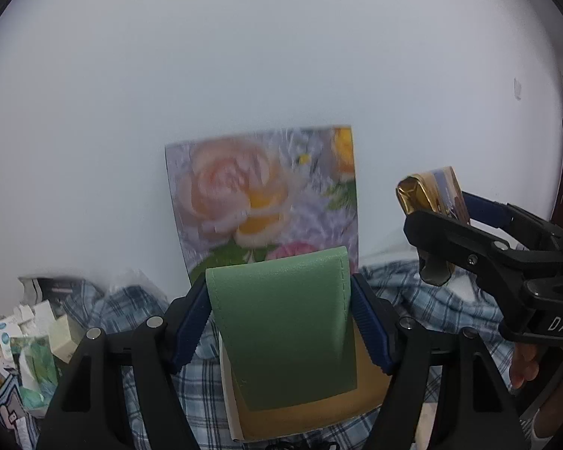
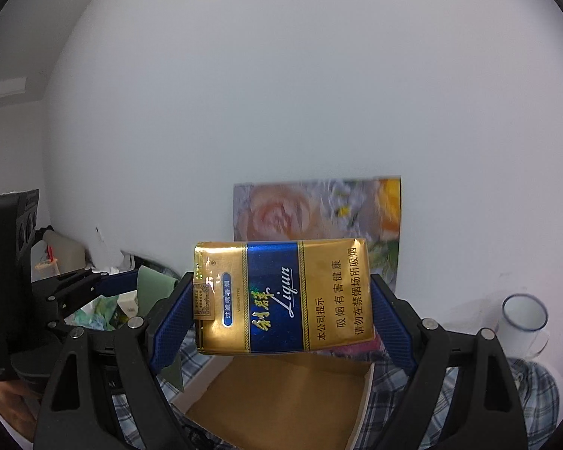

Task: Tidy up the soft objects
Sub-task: 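Lift the green pad with the left tool while the right tool lifts the cigarette pack, then lower both items into the box and open both tools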

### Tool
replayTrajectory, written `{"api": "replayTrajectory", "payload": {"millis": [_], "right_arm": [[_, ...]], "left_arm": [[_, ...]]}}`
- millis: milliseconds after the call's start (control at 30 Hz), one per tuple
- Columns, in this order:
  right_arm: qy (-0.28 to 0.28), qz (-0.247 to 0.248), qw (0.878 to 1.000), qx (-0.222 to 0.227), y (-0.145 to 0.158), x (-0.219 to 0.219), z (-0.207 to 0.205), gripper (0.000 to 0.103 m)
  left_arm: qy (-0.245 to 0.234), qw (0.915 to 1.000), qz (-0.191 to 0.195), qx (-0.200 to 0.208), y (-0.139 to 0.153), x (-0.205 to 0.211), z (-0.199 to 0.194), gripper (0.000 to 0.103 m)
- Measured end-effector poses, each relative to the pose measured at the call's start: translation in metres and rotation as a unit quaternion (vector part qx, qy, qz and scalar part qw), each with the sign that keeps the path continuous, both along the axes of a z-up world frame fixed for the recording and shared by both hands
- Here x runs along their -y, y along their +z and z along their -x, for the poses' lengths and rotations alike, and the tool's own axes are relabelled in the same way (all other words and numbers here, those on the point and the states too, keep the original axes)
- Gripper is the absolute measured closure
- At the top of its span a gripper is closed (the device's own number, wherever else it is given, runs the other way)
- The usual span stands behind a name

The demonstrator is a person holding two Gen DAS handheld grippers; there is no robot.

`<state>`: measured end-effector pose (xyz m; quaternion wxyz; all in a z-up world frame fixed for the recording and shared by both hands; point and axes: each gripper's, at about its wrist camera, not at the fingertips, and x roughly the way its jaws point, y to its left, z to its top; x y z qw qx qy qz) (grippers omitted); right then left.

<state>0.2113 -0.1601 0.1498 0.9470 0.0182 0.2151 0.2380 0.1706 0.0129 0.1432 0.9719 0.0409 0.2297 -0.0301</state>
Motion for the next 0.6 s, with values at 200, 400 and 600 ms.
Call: {"api": "replayTrajectory", "payload": {"millis": [200,400,600], "right_arm": [[-0.002,0.014,0.999,-0.041,-0.032,-0.009,-0.020,0.017],[-0.002,0.023,0.995,-0.102,-0.074,-0.012,-0.043,0.017],[-0.007,0.035,0.987,-0.154,-0.112,-0.012,-0.056,0.017]], "left_arm": [[0.001,0.9992,-0.002,-0.040,-0.028,-0.002,-0.019,0.029],[0.006,0.9964,0.002,-0.084,-0.062,-0.005,-0.040,0.029],[0.007,0.9916,0.005,-0.129,-0.097,-0.007,-0.059,0.029]]}}
